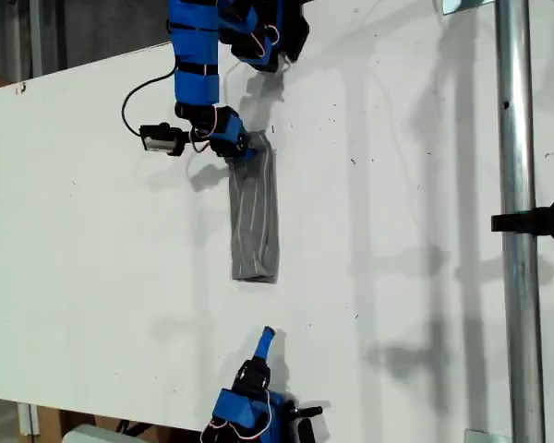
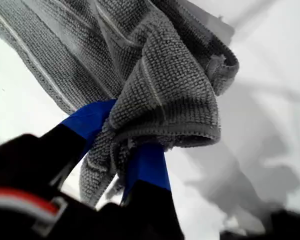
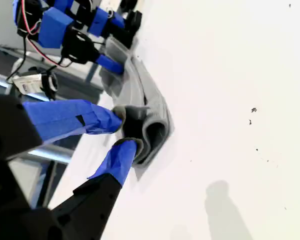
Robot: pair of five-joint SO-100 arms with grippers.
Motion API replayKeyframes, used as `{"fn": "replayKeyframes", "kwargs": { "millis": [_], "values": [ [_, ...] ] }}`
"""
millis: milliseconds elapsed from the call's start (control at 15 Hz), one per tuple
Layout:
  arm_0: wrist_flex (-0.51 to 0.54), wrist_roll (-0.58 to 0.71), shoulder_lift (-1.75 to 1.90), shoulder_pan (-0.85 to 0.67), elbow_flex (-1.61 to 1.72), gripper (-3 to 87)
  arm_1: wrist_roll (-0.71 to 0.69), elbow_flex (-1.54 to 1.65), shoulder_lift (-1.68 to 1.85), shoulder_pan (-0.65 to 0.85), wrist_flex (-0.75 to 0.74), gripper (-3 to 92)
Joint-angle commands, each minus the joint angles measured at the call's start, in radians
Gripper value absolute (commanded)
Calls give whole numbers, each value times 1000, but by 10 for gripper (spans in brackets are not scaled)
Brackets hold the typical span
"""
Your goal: Grasp corners of a towel and fold twice.
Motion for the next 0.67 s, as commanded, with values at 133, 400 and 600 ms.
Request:
{"fn": "replayKeyframes", "kwargs": {
  "millis": [133, 400, 600],
  "values": [
    [0, 5, 8, 5, -18, 81, 28, -222, 81, -80, 666, -2],
    [0, -2, 8, 11, -18, 81, -114, -313, 66, -166, 23, -2],
    [0, -6, 8, 25, -15, 81, -124, -370, -60, -181, -204, -2]
  ]
}}
